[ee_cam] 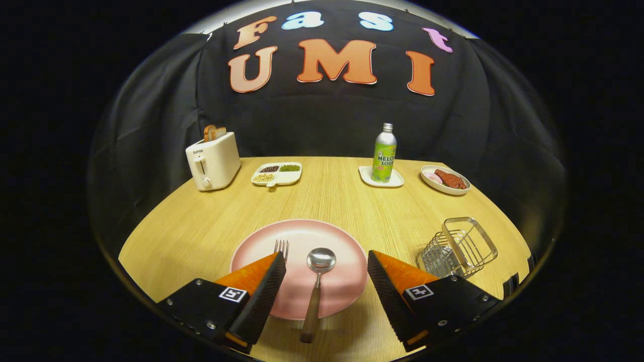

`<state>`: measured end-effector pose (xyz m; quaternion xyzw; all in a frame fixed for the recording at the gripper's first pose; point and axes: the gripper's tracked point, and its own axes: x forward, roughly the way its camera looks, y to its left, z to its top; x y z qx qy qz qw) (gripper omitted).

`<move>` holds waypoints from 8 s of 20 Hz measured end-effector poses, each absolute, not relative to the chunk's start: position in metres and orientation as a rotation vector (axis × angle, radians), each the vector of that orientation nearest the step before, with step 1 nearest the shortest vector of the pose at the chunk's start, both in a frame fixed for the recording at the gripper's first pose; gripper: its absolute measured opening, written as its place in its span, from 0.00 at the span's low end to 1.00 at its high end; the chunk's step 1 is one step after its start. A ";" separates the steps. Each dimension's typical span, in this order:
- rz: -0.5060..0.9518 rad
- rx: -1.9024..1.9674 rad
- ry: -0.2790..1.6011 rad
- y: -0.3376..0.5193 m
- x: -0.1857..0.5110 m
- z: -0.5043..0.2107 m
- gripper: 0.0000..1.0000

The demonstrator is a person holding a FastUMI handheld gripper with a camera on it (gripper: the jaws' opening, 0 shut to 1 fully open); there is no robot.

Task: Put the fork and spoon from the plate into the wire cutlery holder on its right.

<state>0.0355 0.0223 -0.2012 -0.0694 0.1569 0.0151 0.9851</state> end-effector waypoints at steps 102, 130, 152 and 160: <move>0.089 -0.247 0.620 -0.007 0.046 -0.119 0.99; 0.136 -0.185 0.609 0.085 0.028 -0.257 0.66; 0.194 -0.191 0.676 0.042 0.011 -0.217 0.05; 0.133 -0.219 0.660 -0.021 -0.001 -0.169 0.05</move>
